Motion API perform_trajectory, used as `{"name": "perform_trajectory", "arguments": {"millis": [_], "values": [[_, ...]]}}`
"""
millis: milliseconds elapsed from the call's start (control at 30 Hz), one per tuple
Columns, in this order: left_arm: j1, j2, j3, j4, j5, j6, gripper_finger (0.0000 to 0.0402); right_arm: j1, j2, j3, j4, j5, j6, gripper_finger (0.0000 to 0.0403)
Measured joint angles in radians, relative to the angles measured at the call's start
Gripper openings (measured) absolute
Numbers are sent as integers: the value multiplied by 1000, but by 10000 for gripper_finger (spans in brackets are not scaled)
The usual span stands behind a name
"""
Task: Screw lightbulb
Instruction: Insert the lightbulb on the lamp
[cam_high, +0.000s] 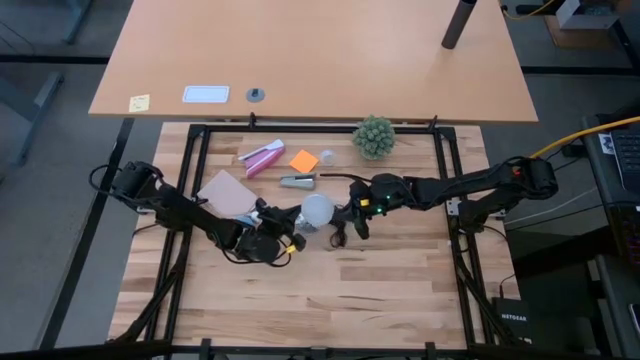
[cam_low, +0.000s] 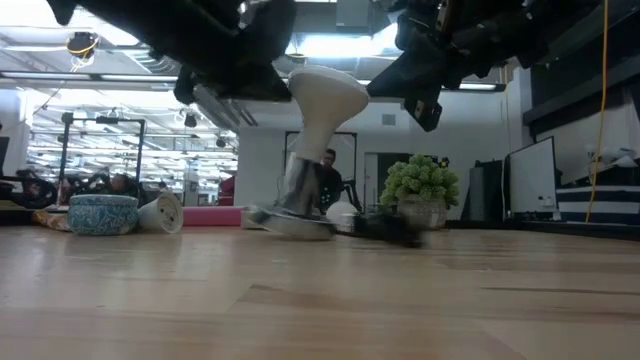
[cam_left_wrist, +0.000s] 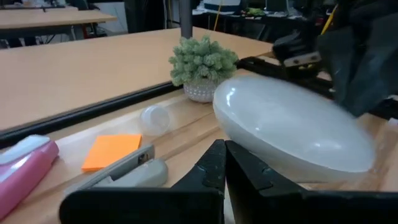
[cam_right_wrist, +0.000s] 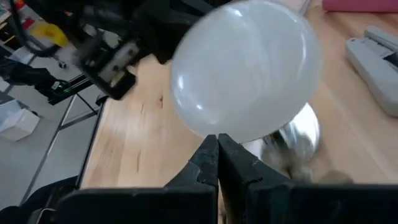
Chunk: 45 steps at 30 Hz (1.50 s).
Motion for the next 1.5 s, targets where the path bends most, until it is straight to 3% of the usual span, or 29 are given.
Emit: {"name": "perform_trajectory", "arguments": {"millis": [333, 500, 800, 1033, 1233, 1500], "values": [[-18, -21, 0, -32, 11, 4, 1, -1, 0, -1, 69, 8, 0, 4], [-18, -21, 1, -120, 23, -73, 1, -1, 0, 0, 70, 14, 0, 5], [-18, -21, 1, -362, 163, -282, 1, -1, 0, 0, 70, 15, -58, 5], [-18, -21, 1, -473, 340, -353, 1, -1, -1, 0, 70, 15, -100, 5], [-24, -21, 1, -445, 524, -353, 1, -1, -1, 0, 70, 54, -190, 5], [-91, -21, 0, -197, 529, -192, 1, -2, -1, 0, 103, 194, -401, 5]]}}
